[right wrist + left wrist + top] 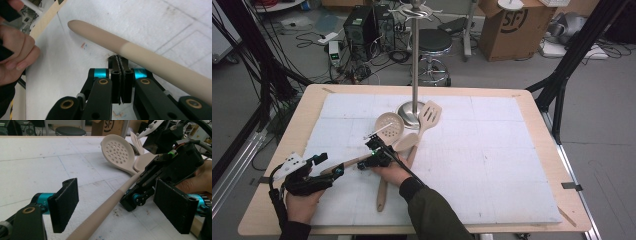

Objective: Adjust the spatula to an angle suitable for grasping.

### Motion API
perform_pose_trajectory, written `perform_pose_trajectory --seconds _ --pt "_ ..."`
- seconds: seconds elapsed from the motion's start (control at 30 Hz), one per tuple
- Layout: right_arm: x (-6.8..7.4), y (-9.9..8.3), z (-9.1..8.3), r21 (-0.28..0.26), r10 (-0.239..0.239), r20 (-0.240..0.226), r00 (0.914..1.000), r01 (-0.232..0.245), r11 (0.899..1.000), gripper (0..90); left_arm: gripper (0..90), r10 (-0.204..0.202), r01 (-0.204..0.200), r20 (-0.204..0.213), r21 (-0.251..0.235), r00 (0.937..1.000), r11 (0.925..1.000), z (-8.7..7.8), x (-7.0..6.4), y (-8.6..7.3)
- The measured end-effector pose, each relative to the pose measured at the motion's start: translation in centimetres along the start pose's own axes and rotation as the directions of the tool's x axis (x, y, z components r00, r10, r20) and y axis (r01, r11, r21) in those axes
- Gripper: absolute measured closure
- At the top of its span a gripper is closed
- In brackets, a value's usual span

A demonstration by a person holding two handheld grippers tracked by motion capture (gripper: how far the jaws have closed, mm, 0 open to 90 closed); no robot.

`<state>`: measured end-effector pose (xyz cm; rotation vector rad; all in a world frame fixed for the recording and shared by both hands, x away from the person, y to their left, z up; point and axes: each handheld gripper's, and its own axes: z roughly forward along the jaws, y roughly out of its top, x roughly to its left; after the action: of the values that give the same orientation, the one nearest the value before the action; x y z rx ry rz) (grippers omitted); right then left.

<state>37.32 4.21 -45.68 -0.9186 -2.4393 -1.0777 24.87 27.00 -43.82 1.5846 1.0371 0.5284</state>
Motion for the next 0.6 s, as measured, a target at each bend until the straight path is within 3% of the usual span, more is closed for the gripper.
perform_pose_trajectory --seconds 0.17,0.3,0.47,0.6 --pt "0.7 -0.1 -0.4 0.039 -0.036 0.018 0.9992 0.035 0.999 89.7 20.8 -0.015 0.015 -0.01 -0.01 0.9998 0.9998 -0.4 0.4 -0.1" --pt "1.2 0.3 -2.2 -0.013 -0.061 0.017 0.998 0.061 0.998 89.8 20.8 -0.026 0.026 -0.015 -0.021 0.9995 0.9995 -0.8 0.7 -0.2" --pt "-0.3 1.0 -4.4 -0.097 -0.004 0.087 0.9962 0.013 0.995 89.7 20.8 -0.031 0.031 -0.016 -0.021 0.9994 0.9993 -1.0 0.8 -0.3" --pt "-0.9 1.1 -4.5 -0.123 0.017 0.152 0.9883 0.001 0.992 89.8 20.8 -0.027 0.027 -0.016 -0.019 0.9995 0.9995 -1.0 0.7 -0.3"
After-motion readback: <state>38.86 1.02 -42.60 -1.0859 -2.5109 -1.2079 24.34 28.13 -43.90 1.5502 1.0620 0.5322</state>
